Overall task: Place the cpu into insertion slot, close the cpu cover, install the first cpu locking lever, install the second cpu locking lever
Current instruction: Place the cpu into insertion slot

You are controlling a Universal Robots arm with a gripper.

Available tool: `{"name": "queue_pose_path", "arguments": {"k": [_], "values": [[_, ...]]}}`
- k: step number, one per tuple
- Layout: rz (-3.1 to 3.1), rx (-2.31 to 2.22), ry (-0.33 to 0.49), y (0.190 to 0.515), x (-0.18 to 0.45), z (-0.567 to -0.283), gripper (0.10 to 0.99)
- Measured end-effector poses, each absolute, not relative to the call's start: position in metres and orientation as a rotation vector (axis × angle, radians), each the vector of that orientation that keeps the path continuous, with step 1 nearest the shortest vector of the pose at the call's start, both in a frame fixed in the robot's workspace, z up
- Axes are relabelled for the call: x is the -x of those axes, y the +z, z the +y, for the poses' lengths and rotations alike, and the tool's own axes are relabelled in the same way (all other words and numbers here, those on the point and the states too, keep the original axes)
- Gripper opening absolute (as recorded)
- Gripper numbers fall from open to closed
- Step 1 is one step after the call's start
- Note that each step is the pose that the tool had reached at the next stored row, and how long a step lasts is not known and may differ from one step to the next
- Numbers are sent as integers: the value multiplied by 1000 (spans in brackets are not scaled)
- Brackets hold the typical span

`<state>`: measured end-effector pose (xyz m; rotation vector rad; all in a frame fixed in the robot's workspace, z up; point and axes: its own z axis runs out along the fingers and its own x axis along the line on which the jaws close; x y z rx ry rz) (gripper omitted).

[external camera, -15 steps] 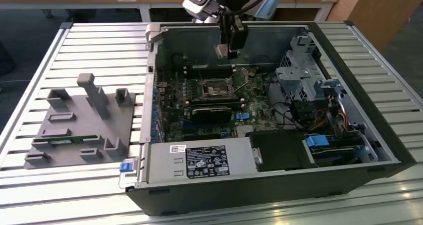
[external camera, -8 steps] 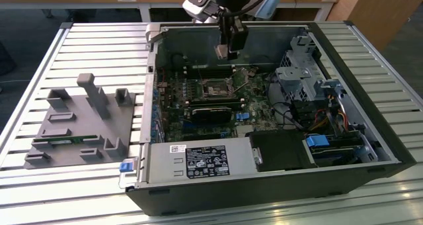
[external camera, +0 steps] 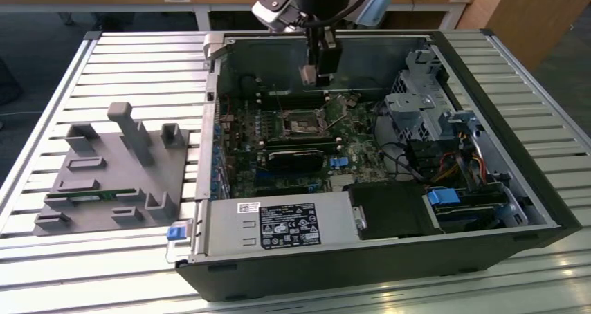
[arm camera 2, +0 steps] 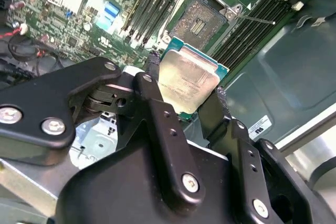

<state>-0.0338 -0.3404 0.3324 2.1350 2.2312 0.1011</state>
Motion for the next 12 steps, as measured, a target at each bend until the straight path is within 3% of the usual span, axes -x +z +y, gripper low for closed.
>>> {"name": "queue_pose_path", "arguments": {"k": [12], "values": [[2216, -2150, 100, 315, 35, -339, 541]]}}
